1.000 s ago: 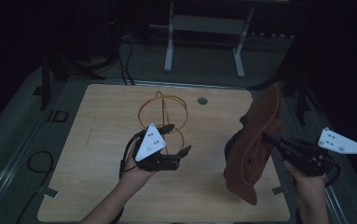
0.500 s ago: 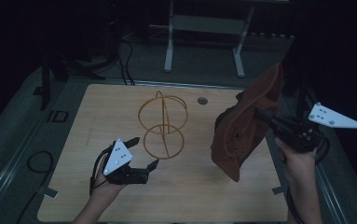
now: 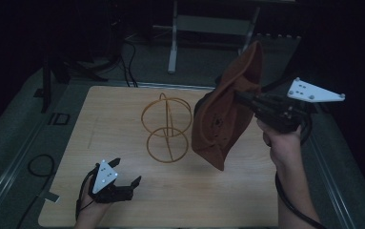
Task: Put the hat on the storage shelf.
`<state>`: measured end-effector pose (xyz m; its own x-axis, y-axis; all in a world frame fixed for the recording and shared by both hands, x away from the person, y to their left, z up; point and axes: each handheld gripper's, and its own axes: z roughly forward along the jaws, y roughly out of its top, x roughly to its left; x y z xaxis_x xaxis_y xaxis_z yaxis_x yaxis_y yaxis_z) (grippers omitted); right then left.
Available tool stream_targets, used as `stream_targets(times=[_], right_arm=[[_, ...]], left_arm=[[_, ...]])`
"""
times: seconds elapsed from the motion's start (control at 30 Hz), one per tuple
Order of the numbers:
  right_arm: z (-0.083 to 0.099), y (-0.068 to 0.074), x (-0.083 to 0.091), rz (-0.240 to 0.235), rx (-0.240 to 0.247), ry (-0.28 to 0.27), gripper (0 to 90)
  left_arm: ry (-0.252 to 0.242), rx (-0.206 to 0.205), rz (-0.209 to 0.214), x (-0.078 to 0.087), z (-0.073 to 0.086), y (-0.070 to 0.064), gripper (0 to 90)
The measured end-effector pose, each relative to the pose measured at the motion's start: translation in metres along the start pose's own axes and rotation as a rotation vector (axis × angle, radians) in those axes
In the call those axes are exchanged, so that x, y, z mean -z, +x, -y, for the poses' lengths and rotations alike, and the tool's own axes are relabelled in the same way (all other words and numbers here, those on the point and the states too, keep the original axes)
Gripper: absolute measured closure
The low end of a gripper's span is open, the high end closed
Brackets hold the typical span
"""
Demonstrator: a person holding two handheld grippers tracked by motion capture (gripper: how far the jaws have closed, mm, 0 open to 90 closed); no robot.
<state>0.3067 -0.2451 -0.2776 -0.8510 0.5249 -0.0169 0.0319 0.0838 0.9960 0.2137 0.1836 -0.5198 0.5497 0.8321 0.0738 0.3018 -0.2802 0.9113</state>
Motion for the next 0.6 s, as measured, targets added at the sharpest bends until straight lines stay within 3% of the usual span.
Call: stream_targets(times=[0.3, 0.6], right_arm=[[-0.015, 0.010, -0.056, -0.063, 0.013, 0.059, 89.6], [-0.014, 0.017, -0.127, -0.111, 0.015, 0.152, 89.6]], left_arm=[[0.033, 0.006, -0.044, 0.006, 0.024, 0.009, 9.0], [-0.008, 0.037, -0.046, 0.015, 0.031, 0.016, 9.1]])
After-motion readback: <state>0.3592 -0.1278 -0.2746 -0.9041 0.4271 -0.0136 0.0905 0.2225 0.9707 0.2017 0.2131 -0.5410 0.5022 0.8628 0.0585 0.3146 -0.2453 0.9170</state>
